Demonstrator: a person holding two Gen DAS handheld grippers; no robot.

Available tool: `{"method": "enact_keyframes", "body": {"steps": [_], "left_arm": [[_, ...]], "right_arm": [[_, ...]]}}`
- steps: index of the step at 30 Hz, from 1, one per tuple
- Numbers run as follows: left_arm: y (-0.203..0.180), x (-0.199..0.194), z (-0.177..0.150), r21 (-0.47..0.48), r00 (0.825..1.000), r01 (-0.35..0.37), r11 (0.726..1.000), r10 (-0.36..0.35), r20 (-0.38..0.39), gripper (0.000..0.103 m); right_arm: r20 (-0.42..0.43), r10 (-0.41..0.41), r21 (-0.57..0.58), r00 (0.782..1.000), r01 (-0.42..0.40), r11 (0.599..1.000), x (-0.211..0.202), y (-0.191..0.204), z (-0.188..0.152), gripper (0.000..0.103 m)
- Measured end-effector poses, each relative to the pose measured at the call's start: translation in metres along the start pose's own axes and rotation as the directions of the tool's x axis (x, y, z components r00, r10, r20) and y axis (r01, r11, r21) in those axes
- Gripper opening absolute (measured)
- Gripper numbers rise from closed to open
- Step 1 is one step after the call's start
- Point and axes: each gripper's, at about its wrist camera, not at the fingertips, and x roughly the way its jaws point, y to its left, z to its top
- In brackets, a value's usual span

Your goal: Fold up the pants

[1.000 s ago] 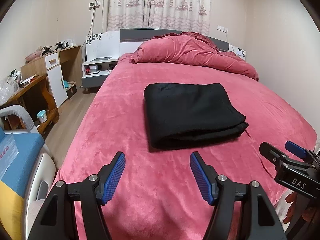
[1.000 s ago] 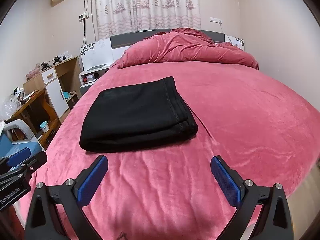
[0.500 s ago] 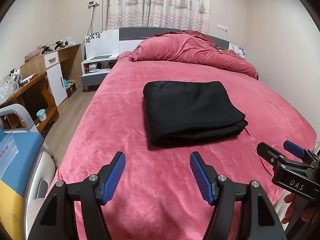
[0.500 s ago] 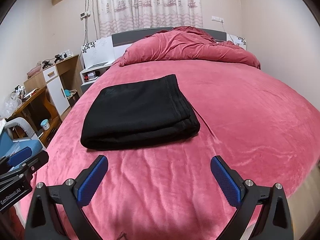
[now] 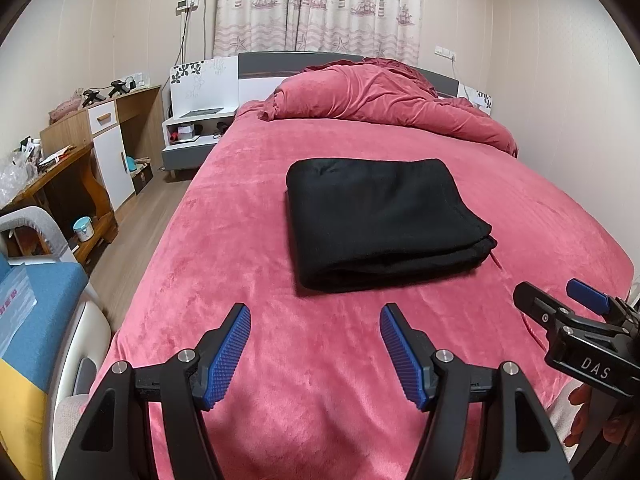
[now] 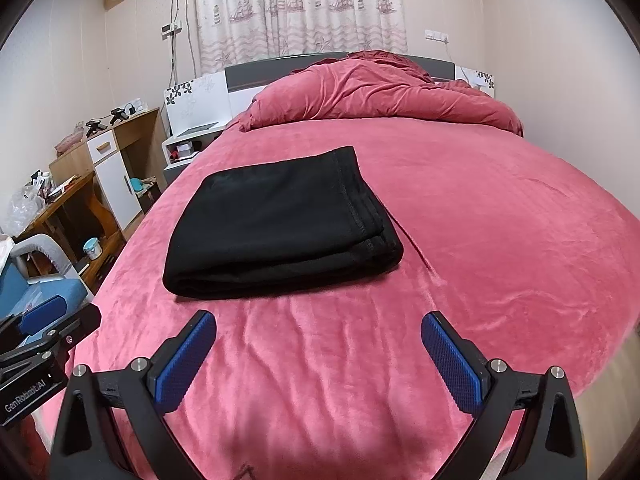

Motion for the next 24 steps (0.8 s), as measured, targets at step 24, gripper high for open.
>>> {"method": "enact_keyframes", "body": {"steps": [24], "left_arm": [[-0.0045,0.0003,-0.0036,0.018,1.0,-0.008,1.0,0.008,-0.013,0.068]], "right_arm": [[-0.018,0.01,0.008,1.0,-0.01,1.0,0.0047,0.001,-0.0022,0.103]]}}
